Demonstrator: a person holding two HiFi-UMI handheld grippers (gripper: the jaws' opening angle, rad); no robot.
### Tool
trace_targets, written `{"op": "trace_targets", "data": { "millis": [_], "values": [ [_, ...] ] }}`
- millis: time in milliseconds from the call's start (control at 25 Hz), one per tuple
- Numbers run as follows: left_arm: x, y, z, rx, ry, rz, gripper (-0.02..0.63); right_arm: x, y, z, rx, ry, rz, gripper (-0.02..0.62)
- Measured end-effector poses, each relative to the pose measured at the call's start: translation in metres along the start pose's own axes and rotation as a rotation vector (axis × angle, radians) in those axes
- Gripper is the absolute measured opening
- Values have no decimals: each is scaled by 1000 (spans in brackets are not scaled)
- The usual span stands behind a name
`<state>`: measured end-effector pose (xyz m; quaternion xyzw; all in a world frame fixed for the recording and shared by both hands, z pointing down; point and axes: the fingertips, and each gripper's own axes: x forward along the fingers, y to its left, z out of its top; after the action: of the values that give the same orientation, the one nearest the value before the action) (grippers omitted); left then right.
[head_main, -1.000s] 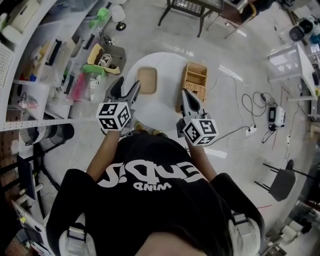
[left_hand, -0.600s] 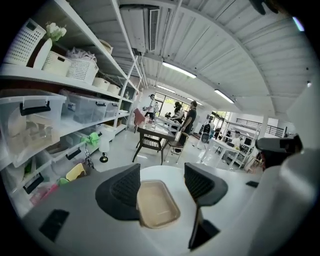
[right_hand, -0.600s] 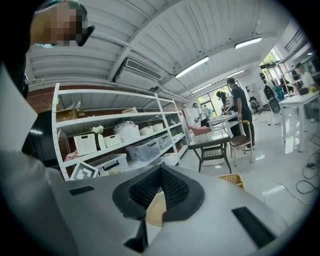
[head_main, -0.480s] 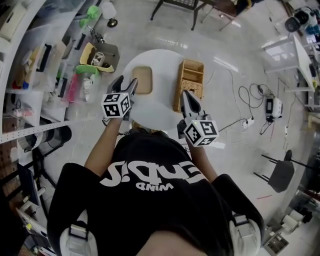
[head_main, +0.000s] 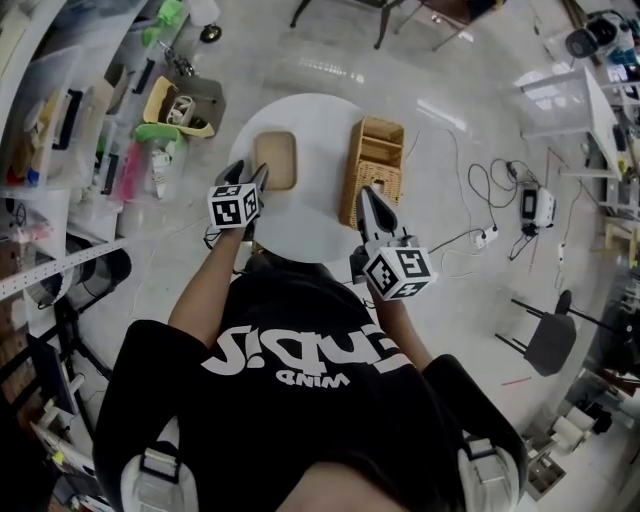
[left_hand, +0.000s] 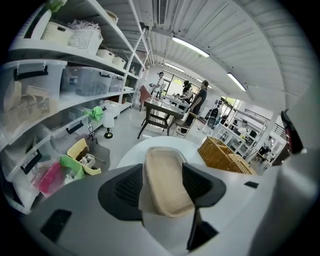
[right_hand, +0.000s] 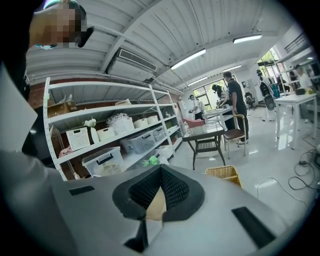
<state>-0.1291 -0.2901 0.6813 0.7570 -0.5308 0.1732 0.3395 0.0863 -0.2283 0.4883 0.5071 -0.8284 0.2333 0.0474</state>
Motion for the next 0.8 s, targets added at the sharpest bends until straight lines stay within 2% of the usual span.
{"op": "trace_targets", "data": {
  "millis": [200,440,640,800],
  "values": [
    [15,11,-22,-40,63,-2,236,6,-3,-7,8,24,-8,-2],
    [24,9,-32,-75,100,-45,238,11,-7,-15,24,49,-19,-2],
    [28,6,-36,-63,116,-63,189,15,-8,-19,31,56,-27,-2],
    [27,6,-35,-53,121,-62,181,17,-7,-17,30,51,-28,-2]
  ]
}}
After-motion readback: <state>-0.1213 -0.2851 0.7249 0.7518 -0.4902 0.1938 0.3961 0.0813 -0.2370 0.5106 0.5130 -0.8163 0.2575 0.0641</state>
